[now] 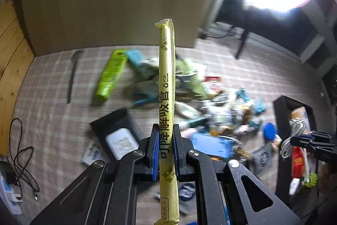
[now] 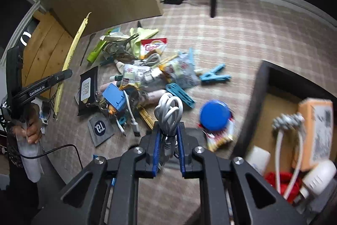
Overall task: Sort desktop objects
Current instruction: 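Carry the straw packet with the left gripper while the right carries the cable to the tray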
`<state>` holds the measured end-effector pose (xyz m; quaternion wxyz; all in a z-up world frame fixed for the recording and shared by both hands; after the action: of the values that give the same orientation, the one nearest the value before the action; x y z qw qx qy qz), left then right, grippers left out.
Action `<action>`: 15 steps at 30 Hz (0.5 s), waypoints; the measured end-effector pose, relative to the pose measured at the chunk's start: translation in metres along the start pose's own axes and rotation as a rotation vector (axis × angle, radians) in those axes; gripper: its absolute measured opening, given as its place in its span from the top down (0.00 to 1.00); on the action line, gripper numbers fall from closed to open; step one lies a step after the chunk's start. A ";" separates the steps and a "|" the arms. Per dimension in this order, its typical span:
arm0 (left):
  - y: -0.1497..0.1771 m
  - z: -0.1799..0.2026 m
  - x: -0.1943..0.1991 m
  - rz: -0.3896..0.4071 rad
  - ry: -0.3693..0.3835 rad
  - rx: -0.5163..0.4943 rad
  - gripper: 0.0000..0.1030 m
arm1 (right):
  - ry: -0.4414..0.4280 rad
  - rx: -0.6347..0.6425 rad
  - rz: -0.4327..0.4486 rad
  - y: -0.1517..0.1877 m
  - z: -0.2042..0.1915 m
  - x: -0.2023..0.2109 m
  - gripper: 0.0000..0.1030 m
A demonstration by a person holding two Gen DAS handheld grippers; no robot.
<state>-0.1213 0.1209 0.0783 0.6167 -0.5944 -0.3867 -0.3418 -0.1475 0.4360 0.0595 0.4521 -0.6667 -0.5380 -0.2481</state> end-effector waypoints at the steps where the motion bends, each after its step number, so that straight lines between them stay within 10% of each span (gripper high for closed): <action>1: 0.000 0.011 0.004 0.007 0.012 -0.013 0.90 | 0.007 -0.008 0.006 0.003 0.003 0.006 0.86; 15: 0.043 0.217 0.036 0.007 0.244 -0.245 0.90 | 0.166 -0.177 0.086 0.093 0.097 0.113 0.86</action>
<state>-0.0814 0.3418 0.0887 0.5834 -0.6205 -0.2622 -0.4537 -0.0415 0.5749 0.0749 0.4448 -0.7038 -0.4455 -0.3292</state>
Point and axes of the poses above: each gripper's, at about its wrist camera, not at the fingertips, and x roughly against the way its jaws point, z to its right, y to its underside, the point moved 5 cm from there along -x, roughly the way its jaws point, and after that the axes turned 10 degrees about -y, right-handed, at the moved point
